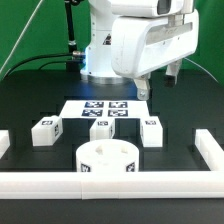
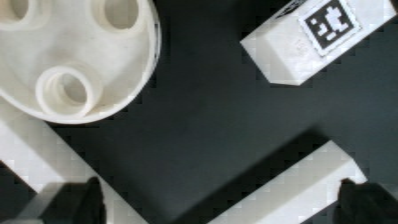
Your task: Assemble stool
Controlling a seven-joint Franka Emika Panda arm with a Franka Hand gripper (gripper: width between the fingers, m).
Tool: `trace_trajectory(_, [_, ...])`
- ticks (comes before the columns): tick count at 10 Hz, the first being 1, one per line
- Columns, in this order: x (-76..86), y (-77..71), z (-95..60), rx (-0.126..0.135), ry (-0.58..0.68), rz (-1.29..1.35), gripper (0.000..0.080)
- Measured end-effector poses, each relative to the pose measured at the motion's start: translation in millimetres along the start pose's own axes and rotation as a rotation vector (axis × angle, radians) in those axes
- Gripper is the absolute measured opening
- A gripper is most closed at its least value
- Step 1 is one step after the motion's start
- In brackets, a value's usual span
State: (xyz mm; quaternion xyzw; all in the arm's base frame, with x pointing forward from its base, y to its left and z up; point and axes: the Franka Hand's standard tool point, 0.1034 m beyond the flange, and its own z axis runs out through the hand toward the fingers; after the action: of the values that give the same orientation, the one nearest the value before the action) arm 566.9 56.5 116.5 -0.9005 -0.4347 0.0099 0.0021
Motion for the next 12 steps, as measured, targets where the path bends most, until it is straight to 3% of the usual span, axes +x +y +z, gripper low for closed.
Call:
trace_trajectory(6, [-2.1, 1.8, 0.2, -0.001, -0.001, 0.000, 0.0649])
trace_trajectory(7, [-13.7, 8.5, 3.4, 0.000, -0.010, -0.046, 0.0649])
trace_trajectory(10, [-43.4, 28.7, 32.4, 0.001, -0.026, -0.043, 0.0649])
trace_trajectory(11, [-50.6, 36.7, 46.5, -0.004, -0.020, -0.055, 0.0649])
trace_trajectory(12, [-53.5, 44.1, 60.5, -0.025, -0.002, -0.044, 0.0649])
